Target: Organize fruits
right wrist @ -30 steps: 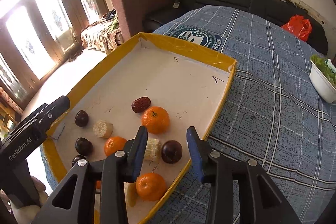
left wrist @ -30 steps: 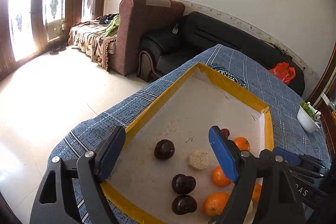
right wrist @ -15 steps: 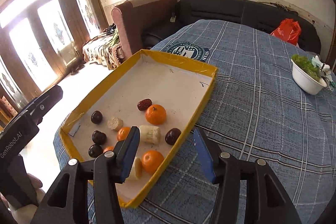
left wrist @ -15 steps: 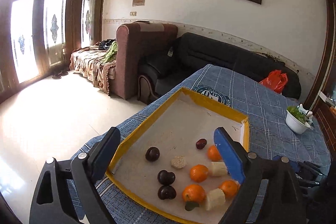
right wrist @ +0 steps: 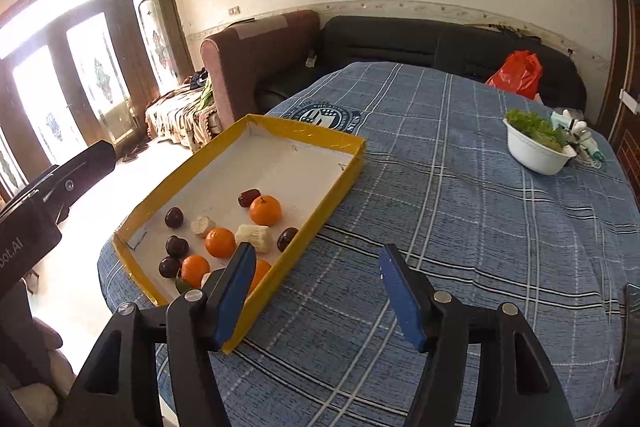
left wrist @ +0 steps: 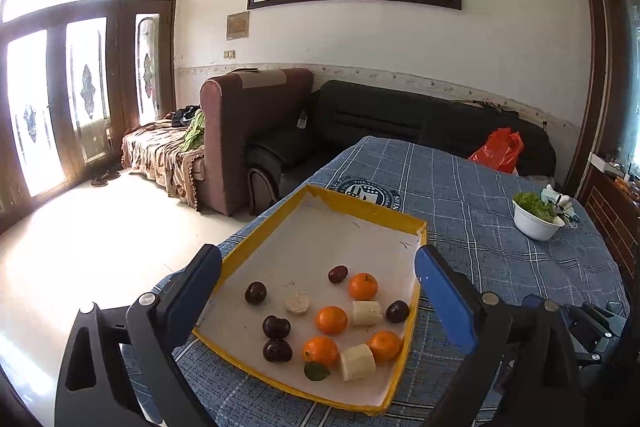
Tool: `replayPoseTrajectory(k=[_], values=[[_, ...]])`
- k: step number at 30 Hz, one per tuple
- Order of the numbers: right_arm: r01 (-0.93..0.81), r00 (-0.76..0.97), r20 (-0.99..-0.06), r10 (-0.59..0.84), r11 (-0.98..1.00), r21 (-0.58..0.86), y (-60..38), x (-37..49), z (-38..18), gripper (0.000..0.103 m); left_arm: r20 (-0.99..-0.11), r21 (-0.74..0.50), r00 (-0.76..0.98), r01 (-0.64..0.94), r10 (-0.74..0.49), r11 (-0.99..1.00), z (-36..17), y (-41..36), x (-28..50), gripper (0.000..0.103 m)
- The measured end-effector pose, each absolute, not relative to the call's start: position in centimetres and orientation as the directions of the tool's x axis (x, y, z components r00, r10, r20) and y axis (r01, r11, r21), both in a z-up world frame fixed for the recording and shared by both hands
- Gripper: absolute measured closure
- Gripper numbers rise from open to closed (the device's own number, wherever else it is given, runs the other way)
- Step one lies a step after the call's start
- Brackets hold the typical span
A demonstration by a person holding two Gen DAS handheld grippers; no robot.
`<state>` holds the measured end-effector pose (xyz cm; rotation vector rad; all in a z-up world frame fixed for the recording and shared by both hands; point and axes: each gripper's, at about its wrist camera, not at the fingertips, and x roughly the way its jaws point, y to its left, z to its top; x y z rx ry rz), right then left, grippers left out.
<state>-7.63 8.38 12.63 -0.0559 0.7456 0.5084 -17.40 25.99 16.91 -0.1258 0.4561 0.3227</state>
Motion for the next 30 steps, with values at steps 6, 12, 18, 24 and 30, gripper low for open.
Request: replayPoseTrajectory(k=[6,12,18,24,30], values=[[-0.454,0.665,-0.63,0.402,0.887,0.086,7.1,-9.0,13.3,0.03,-0.442,-0.025,0.856,-0.311,0.269,0.95,17.4,24.2,-17.7,0.005],[-0.447,0.694,-0.605,0.389,0.892,0.06,5.9,-10.0,13.7,0.027,-0.439,-0.014,0.861,-0.293,0.257,0.956,17.6,22.8,-18.0,0.004],[-0.44,0.71,-0.589,0.386,0.896,0.056,5.1,-10.8,13.9,0.026,-0.422,-0.001,0.87,-0.282,0.256,0.959,18.1,21.6,-18.5,0.004],[-0.437,0.717,-0.577,0.392,0.897,0.066,4.4,-11.3,14.1,0.025,-0.402,0.003,0.877,-0.287,0.264,0.958,18.6,21.0,-19.2,0.004],[-0.434,0.724,-0.566,0.394,0.898,0.07,3.7,-11.8,14.2,0.022,-0.383,0.008,0.885,-0.284,0.265,0.959,19.2,20.4,-20.1,0.004]])
